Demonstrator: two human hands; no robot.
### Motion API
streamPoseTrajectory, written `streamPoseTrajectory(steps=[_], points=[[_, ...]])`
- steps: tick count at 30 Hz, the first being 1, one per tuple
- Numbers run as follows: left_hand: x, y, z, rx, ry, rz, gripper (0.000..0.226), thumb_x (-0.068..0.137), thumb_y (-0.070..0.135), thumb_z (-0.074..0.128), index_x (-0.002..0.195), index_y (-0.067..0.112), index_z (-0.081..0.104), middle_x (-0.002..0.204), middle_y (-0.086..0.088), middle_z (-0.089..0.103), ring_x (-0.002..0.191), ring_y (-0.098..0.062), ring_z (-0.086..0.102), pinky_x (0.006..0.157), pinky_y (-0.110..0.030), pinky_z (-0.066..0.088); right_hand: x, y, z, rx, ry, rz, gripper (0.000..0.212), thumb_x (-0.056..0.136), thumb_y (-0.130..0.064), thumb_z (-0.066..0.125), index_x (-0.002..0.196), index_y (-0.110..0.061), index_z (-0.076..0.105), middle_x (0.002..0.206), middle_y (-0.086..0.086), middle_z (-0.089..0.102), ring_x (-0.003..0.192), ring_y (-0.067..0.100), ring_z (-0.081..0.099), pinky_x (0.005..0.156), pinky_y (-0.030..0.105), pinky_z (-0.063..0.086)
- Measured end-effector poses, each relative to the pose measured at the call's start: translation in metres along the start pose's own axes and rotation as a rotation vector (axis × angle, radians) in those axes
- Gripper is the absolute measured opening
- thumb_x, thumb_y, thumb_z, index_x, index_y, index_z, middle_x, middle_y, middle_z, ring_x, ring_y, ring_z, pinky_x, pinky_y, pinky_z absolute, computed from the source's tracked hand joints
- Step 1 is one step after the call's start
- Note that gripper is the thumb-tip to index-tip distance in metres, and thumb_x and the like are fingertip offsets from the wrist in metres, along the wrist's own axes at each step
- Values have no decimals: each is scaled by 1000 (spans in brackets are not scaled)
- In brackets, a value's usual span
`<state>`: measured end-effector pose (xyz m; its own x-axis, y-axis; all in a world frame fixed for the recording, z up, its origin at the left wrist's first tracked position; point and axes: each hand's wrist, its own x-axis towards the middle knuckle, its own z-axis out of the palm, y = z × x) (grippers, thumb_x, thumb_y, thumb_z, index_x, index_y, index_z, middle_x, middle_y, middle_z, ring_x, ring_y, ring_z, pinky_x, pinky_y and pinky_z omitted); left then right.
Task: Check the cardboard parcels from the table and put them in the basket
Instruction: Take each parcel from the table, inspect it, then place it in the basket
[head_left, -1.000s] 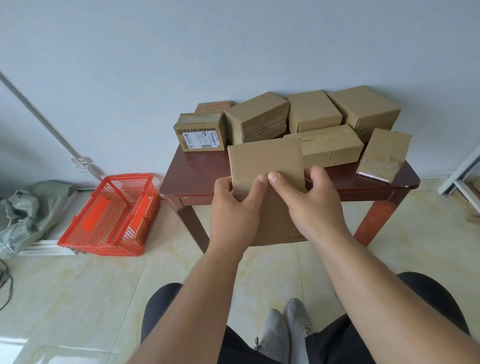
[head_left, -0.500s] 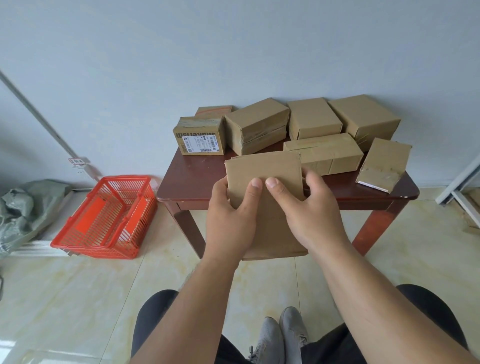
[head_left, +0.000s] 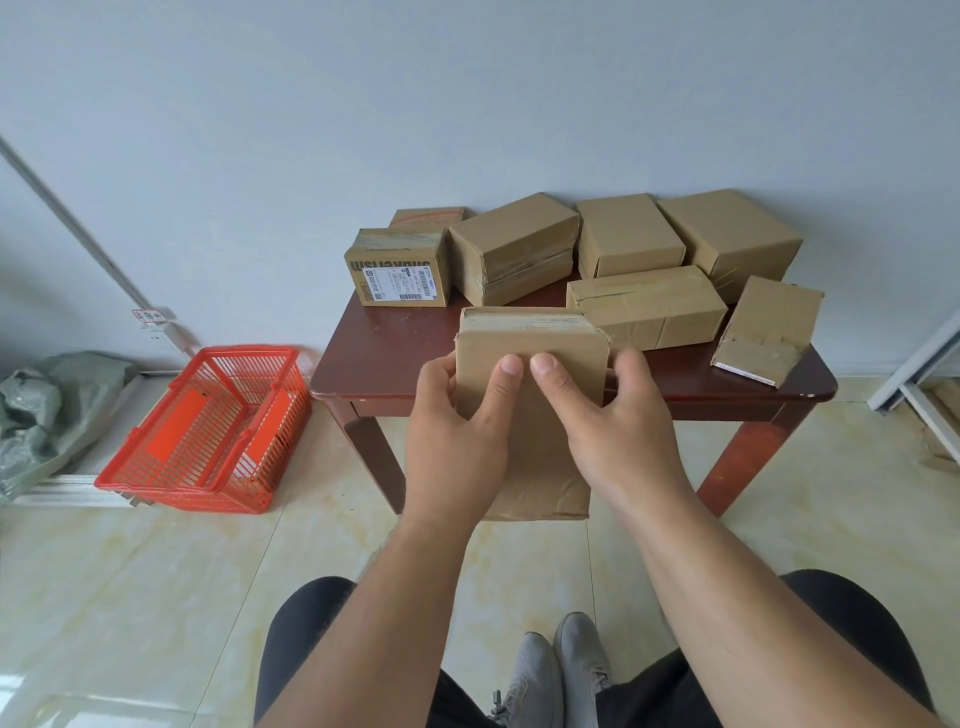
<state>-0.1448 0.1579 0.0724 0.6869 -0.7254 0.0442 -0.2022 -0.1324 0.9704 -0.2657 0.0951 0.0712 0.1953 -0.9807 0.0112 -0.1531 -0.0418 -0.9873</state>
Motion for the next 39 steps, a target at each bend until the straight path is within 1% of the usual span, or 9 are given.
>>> streamPoseTrajectory(steps=[2, 5, 12, 16, 21, 27, 33, 36, 39], points=[[1, 1, -1, -9, 18, -6, 46, 91, 62, 67, 115, 23, 59, 94, 15, 65, 78, 17, 59, 58, -4, 43, -2, 1, 0, -37, -12, -20, 43, 84, -62, 77, 109, -33, 60, 101, -16, 72, 89, -11, 64, 66, 10, 47], [-1, 1, -1, -12, 29, 8, 44, 91, 59, 68, 109, 20, 59, 85, 14, 64, 71, 13, 59, 57, -6, 43, -1, 0, 0, -38, -16, -20, 43, 84, -63, 77, 110, -33, 61, 101, -17, 72, 90, -11, 64, 70, 16, 47], [-5, -1, 0, -34, -1, -15, 45, 89, 61, 68, 113, 24, 61, 96, 14, 72, 82, 10, 65, 59, -5, 44, 1, -2, 2, 51, 7, 54, 43, 85, -67, 73, 109, -34, 62, 101, -22, 72, 90, -13, 64, 76, 21, 48], [-1, 4, -1, -48, -52, -63, 39, 96, 60, 61, 102, 23, 54, 84, 14, 61, 65, 15, 58, 54, -5, 41, -2, 0, 5, 78, -12, 78, 37, 89, -56, 75, 115, -34, 60, 103, -19, 72, 85, -12, 65, 74, 22, 49], [0, 3, -4, -127, -106, -150, 30, 99, 40, 64, 123, 28, 51, 109, 8, 68, 87, 2, 67, 64, -17, 47, -3, 2, 5, 54, -85, 90, 36, 90, -38, 76, 118, -30, 54, 105, -15, 72, 84, -7, 67, 72, 24, 52], [-4, -3, -2, -98, -159, -79, 44, 98, 27, 69, 136, 35, 48, 114, 18, 69, 91, 12, 66, 67, -7, 51, 2, 2, 4, 21, -59, 85, 39, 90, -35, 78, 117, -27, 51, 104, -12, 70, 88, 0, 67, 67, 22, 48], [2, 0, -3, -98, -113, -38, 33, 99, 32, 72, 129, 33, 60, 109, 17, 75, 94, 6, 70, 72, -11, 53, -1, 10, 6, -38, -51, 61, 43, 88, -38, 82, 116, -24, 52, 103, -13, 69, 82, -11, 65, 63, 11, 47], [-1, -1, -3, -83, -122, -24, 34, 98, 30, 73, 127, 36, 56, 112, 17, 73, 96, 8, 68, 74, -8, 52, 2, 11, 4, -45, -21, 67, 42, 88, -39, 83, 112, -22, 53, 100, -11, 68, 79, -14, 62, 58, 5, 44], [-2, -4, -3, -73, -127, -10, 35, 97, 24, 75, 115, 46, 54, 114, 17, 71, 100, 6, 68, 79, -10, 53, 3, 12, 4, -47, -4, 63, 45, 86, -41, 84, 111, -20, 53, 100, -11, 68, 79, -10, 64, 59, 9, 46]])
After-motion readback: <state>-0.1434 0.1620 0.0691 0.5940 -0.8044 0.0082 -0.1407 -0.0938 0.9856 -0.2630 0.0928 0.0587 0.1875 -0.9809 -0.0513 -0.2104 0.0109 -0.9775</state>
